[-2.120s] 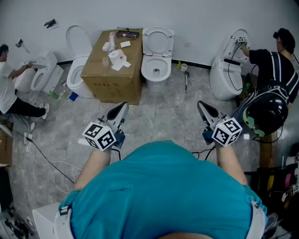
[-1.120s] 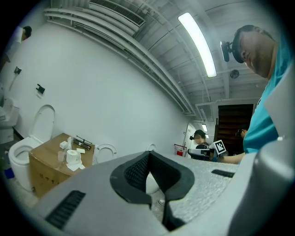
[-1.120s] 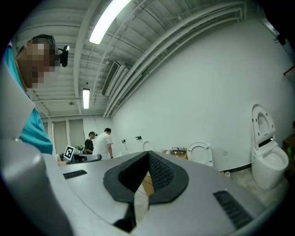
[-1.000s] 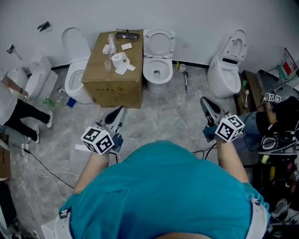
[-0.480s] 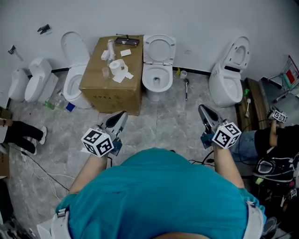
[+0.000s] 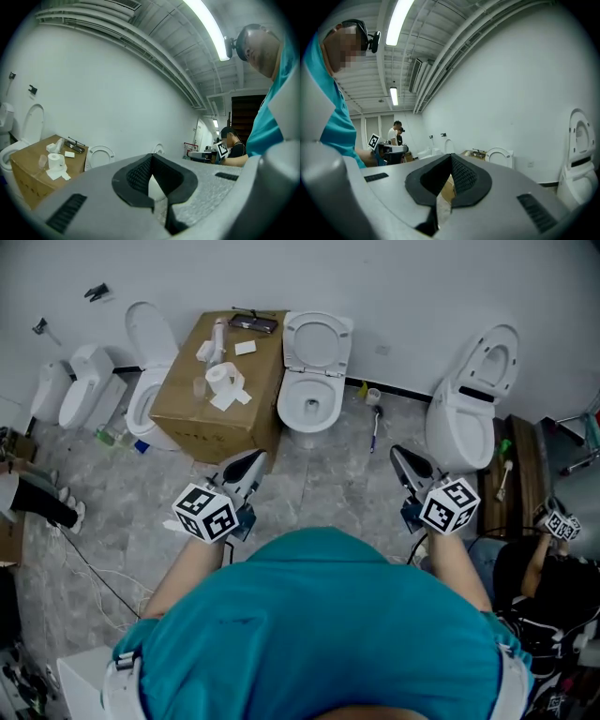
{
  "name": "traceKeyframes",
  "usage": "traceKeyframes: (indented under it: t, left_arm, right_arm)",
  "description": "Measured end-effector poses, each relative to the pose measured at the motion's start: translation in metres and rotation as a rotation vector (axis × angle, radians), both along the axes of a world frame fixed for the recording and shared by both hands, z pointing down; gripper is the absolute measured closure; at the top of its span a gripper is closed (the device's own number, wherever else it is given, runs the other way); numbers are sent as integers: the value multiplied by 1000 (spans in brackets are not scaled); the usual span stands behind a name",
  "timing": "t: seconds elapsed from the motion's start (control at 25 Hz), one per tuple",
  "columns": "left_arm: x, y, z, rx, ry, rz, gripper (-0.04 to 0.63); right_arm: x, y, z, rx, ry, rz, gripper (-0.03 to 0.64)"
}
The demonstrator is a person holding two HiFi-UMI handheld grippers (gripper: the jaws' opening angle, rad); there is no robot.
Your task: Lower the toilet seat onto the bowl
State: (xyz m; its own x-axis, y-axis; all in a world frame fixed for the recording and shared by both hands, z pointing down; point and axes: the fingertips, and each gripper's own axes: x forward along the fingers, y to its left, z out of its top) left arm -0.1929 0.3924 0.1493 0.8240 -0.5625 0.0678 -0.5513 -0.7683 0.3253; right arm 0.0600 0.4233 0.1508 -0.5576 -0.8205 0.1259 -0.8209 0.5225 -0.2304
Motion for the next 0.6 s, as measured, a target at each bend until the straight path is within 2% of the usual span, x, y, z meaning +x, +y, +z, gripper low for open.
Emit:
traceKeyframes:
  t: [0.12, 0.28, 0.6]
  left_arm:
    - [33, -10, -1, 2, -11, 6, 592]
    - [58, -27, 1, -3, -18, 12, 592]
    - [63, -92, 17, -33, 21, 33, 592]
  right_arm:
    - [27, -13, 2, 4, 11, -9, 618]
    - [50, -28, 8, -6, 3, -5, 618]
    - [54, -86, 20, -22, 7, 28, 618]
